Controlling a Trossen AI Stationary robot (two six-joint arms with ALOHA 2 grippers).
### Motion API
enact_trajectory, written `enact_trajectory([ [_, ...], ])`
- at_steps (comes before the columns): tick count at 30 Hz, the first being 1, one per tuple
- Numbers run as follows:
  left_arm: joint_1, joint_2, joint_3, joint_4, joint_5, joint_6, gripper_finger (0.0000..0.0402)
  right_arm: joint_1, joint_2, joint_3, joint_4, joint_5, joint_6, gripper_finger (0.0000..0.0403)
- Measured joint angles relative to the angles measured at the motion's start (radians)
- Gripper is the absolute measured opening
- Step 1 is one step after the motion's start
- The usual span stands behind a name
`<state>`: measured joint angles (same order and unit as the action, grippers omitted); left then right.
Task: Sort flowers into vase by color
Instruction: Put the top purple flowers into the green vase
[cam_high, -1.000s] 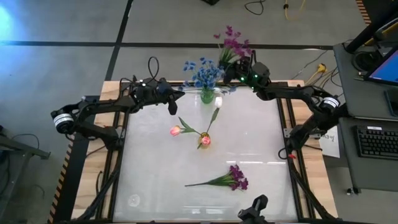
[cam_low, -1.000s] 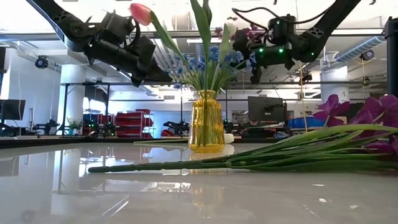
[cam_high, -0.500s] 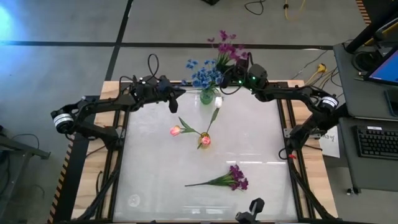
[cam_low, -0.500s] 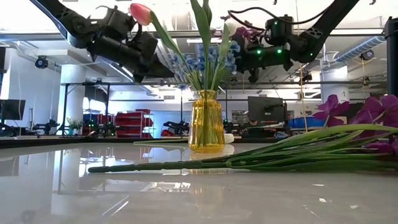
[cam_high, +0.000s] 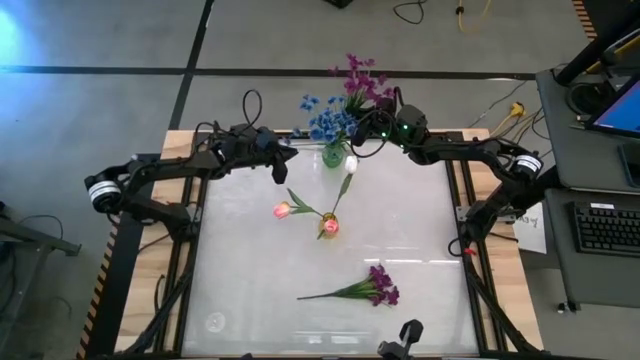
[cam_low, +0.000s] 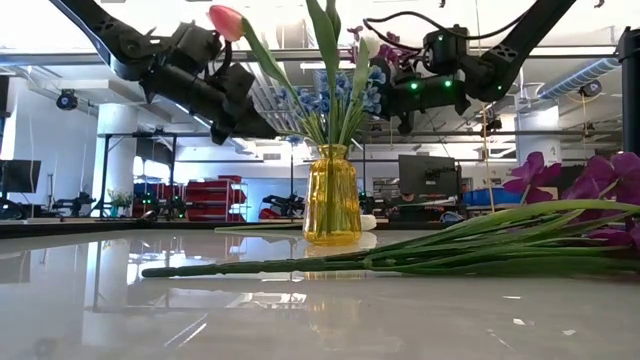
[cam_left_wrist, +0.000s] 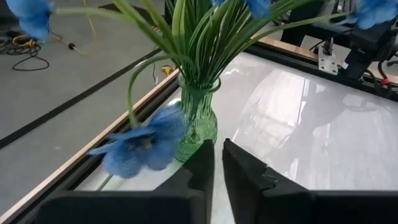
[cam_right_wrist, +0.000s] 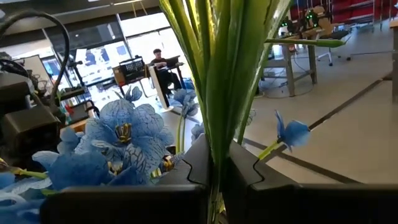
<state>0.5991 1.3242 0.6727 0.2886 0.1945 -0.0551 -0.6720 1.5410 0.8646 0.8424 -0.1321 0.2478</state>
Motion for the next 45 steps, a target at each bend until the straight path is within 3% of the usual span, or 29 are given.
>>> enact_trajectory([
  [4,0.000,0.017,0.000,0.009,-0.001,-0.003,0.0068,0.000,0.000,0.000,0.000,0.000,0.003,0.0013],
  [11,-0.002,0.070,0.000,0.054,-0.006,0.014,0.0191,0.000,0.000,0.000,-0.001,0.000,0.010,0.0013],
  [18,-0.015,0.124,0.002,0.122,-0.099,0.040,0.0280,0.000,-0.001,0.000,-0.024,-0.033,0.027,0.0013],
  [28,-0.034,0.247,0.013,0.283,-0.100,0.081,0.0287,0.000,-0.002,-0.001,-0.024,-0.034,0.003,0.0013],
  [45,-0.033,0.511,0.219,0.323,-0.050,0.108,0.0286,0.007,-0.002,-0.001,-0.045,-0.033,0.005,0.0013],
])
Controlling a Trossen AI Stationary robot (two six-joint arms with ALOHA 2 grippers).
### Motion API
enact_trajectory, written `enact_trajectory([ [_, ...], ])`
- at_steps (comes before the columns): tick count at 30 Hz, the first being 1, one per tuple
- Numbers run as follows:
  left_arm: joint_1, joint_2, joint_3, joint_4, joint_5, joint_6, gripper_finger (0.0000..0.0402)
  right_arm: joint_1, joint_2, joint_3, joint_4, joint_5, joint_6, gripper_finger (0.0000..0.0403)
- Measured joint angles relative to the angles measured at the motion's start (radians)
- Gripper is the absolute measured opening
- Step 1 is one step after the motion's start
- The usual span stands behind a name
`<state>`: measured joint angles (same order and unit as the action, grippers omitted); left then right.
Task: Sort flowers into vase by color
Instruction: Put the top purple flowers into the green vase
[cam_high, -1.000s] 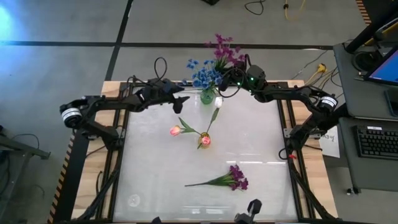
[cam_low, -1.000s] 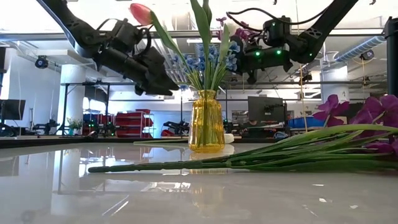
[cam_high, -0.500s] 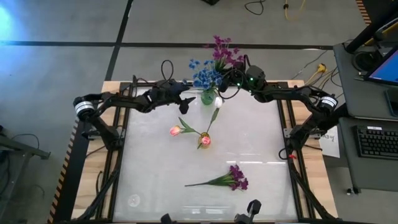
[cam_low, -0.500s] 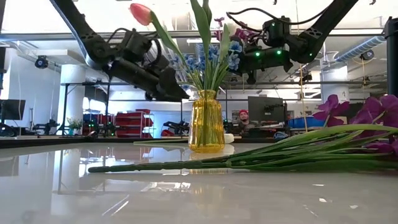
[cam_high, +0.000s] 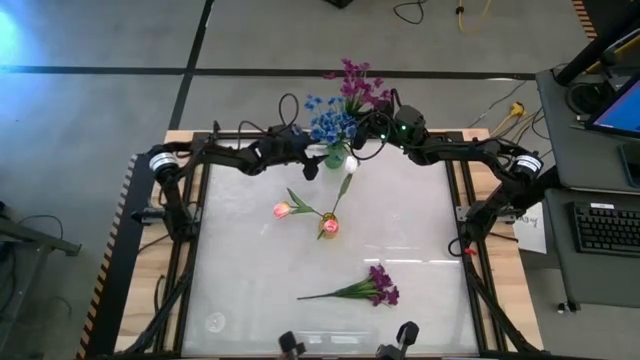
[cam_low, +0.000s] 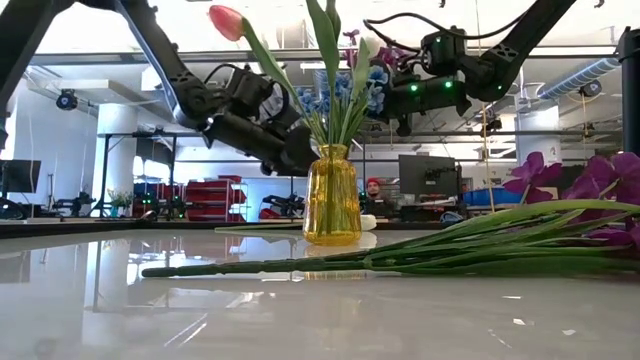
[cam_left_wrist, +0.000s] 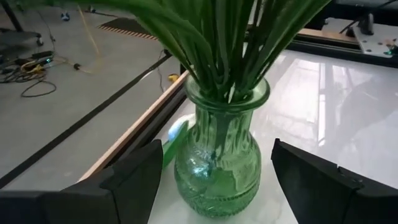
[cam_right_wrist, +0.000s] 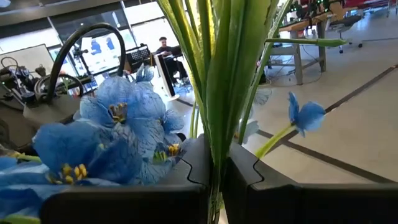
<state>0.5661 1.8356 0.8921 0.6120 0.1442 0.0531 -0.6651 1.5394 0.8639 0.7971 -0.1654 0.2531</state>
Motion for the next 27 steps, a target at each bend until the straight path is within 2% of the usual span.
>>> enact_trajectory([
  [6,0.002,0.043,-0.002,0.108,0.013,-0.009,0.0286,0.000,-0.001,0.000,0.023,0.000,-0.025,0.0013],
  [15,0.013,0.137,-0.001,0.297,0.087,-0.031,0.0286,0.000,0.005,0.000,-0.019,0.001,-0.044,0.0013],
  [27,0.020,0.236,0.097,0.338,0.188,-0.091,0.0283,0.000,0.014,0.000,-0.066,0.001,-0.034,0.0013],
])
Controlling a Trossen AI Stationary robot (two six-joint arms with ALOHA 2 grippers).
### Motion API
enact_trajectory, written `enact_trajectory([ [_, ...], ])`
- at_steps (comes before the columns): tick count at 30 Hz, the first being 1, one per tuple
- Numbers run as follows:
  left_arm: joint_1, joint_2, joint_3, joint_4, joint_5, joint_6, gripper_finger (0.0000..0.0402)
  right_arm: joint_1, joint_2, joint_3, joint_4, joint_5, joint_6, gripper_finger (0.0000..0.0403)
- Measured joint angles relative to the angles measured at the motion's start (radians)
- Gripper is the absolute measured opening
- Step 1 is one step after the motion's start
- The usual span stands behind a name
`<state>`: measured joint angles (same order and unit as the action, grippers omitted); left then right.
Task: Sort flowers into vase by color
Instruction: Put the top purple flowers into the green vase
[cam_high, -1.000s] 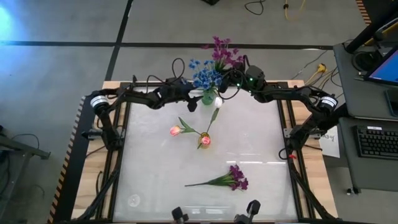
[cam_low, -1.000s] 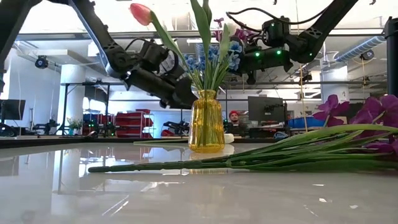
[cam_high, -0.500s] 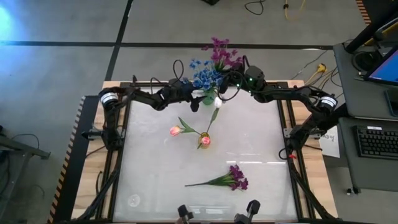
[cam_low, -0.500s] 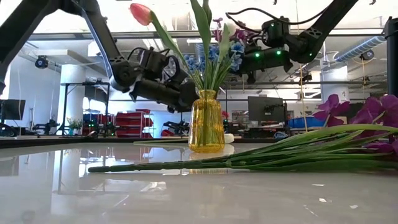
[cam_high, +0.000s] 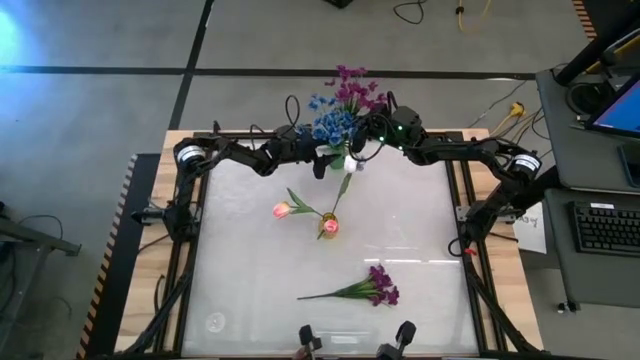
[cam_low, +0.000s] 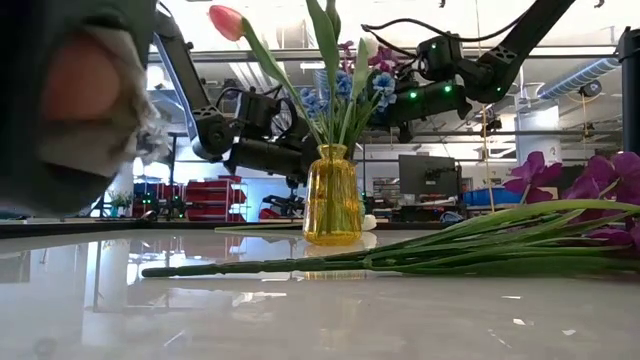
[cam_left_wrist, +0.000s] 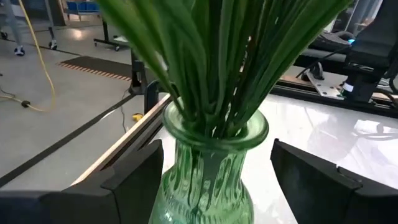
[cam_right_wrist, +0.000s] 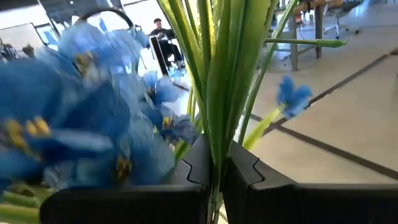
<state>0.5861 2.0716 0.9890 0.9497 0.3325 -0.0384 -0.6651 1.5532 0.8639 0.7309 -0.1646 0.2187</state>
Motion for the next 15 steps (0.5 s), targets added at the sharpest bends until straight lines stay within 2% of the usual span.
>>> enact_trajectory([
  [5,0.000,0.001,0.000,0.000,0.000,-0.005,0.0262,0.002,0.000,0.000,-0.029,0.000,0.006,0.0013],
  [15,0.000,0.001,0.000,-0.008,0.000,-0.005,0.0185,0.002,0.000,0.000,-0.033,0.000,0.009,0.0013],
])
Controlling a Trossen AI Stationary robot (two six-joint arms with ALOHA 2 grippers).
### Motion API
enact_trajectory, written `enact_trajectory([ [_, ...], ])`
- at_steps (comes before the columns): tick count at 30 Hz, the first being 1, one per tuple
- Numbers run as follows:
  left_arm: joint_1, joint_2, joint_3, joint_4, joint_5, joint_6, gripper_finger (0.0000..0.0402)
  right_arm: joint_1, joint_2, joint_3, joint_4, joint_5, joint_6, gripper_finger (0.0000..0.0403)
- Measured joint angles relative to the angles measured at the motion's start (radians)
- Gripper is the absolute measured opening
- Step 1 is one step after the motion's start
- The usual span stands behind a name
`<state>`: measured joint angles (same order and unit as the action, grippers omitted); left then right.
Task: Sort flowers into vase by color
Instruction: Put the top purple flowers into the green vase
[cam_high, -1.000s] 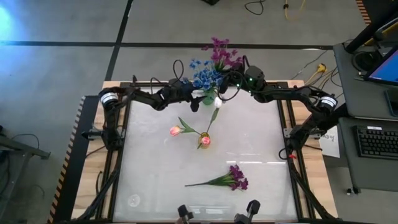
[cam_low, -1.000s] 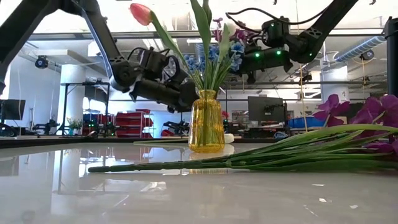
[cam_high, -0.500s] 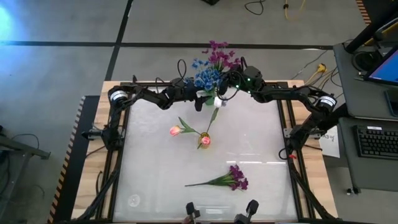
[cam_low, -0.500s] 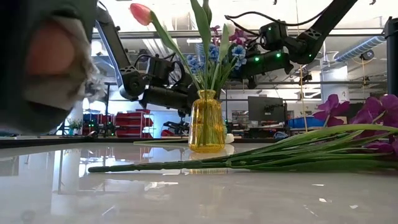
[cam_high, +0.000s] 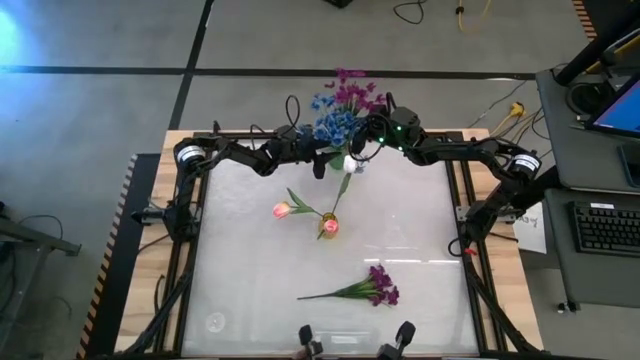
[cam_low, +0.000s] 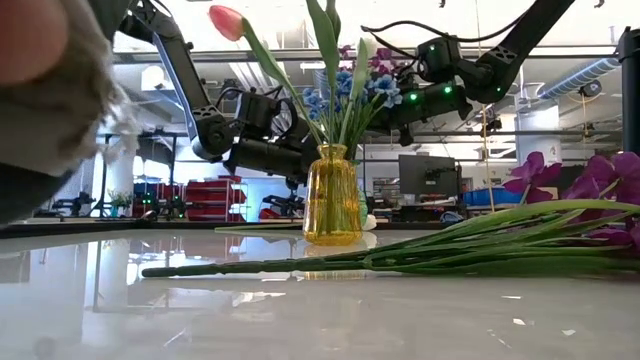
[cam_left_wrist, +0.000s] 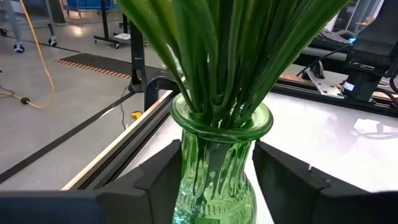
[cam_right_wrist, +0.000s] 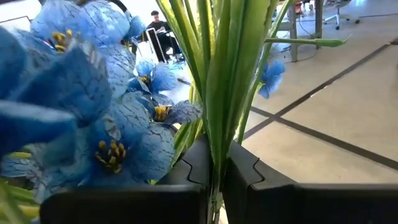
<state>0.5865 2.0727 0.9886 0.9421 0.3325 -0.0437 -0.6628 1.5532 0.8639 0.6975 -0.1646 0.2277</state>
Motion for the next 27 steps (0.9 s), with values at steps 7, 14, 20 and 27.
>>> enact_trajectory([
  [7,0.000,0.000,0.000,-0.001,0.000,-0.002,0.0149,0.006,0.000,0.000,-0.011,0.000,-0.021,0.0013],
  [14,0.000,-0.001,-0.001,-0.007,0.000,-0.003,0.0134,0.006,0.001,0.000,-0.041,-0.001,-0.053,0.0013],
  [20,-0.001,-0.002,-0.001,-0.017,0.000,-0.003,0.0133,0.007,0.002,0.000,-0.112,-0.001,-0.043,0.0013],
  [27,0.001,-0.002,-0.002,-0.021,0.000,-0.002,0.0133,0.006,-0.004,0.000,-0.117,0.000,-0.058,0.0013],
])
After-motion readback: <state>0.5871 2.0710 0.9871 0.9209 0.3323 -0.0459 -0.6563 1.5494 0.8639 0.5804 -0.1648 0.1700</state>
